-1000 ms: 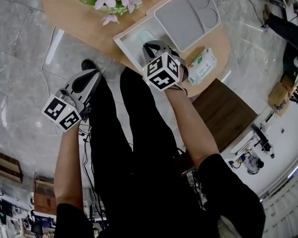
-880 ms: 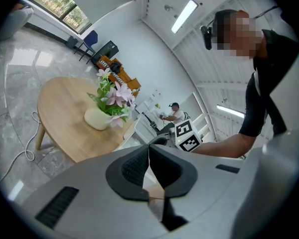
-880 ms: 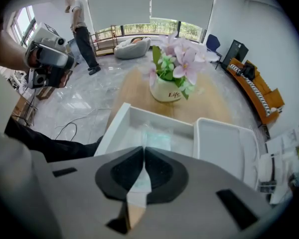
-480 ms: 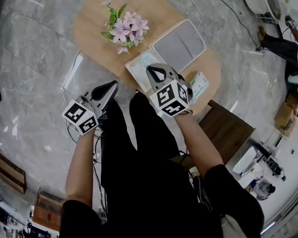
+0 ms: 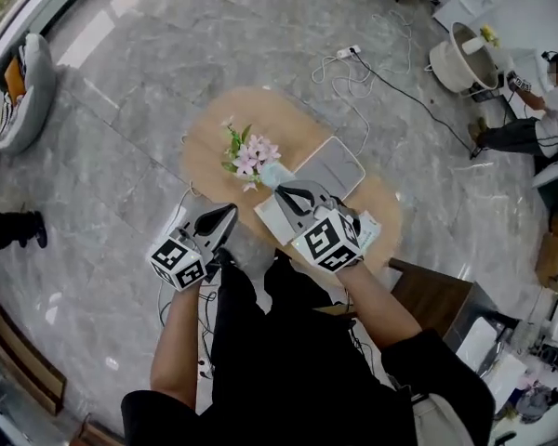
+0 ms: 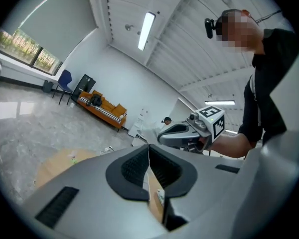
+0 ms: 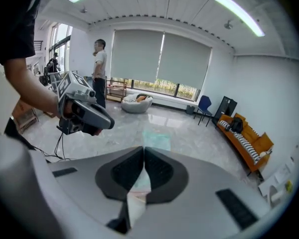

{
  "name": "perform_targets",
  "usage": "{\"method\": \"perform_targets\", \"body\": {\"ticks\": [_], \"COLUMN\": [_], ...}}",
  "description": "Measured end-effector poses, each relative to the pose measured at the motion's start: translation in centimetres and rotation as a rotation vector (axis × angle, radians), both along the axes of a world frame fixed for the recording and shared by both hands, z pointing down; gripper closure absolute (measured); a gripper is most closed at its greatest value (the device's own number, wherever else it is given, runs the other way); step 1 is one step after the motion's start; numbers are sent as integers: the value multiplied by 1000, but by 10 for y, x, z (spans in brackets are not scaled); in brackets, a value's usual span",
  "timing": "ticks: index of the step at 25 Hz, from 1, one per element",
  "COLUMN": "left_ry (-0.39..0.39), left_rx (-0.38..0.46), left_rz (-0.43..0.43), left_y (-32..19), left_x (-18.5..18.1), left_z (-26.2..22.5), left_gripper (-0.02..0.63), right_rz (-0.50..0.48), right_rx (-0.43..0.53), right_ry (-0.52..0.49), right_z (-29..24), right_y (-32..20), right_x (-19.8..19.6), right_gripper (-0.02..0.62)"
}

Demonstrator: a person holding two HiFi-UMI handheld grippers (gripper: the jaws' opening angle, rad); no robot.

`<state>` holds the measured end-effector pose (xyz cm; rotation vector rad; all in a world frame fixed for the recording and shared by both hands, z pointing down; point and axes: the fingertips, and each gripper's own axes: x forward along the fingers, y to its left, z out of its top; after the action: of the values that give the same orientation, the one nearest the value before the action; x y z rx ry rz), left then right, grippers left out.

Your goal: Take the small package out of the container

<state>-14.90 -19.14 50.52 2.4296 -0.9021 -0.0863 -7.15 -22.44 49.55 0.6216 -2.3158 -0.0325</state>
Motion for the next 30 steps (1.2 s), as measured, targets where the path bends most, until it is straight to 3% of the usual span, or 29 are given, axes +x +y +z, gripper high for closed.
{"method": "perform_targets", "body": {"ticks": [9, 17, 24, 30], "left_ry": [-79, -75, -44, -93], "left_rx": [165, 270, 381, 399], "left_rz": [31, 43, 92, 107], "left_y": [16, 30, 43, 43], "left_x": [-11, -12, 8, 11], "left_z": [-125, -198, -252, -258], "left_gripper": [588, 588, 588, 588], "right_rz": [-45, -120, -146, -181], "right_rx": [89, 163, 74, 9], "right_ry": [-233, -526, -734, -786], "right_z": [-128, -212, -242, -240], "right_y": [14, 32, 40, 49], "right_x": [-8, 1, 19, 25], "right_gripper": [574, 574, 574, 574]}}
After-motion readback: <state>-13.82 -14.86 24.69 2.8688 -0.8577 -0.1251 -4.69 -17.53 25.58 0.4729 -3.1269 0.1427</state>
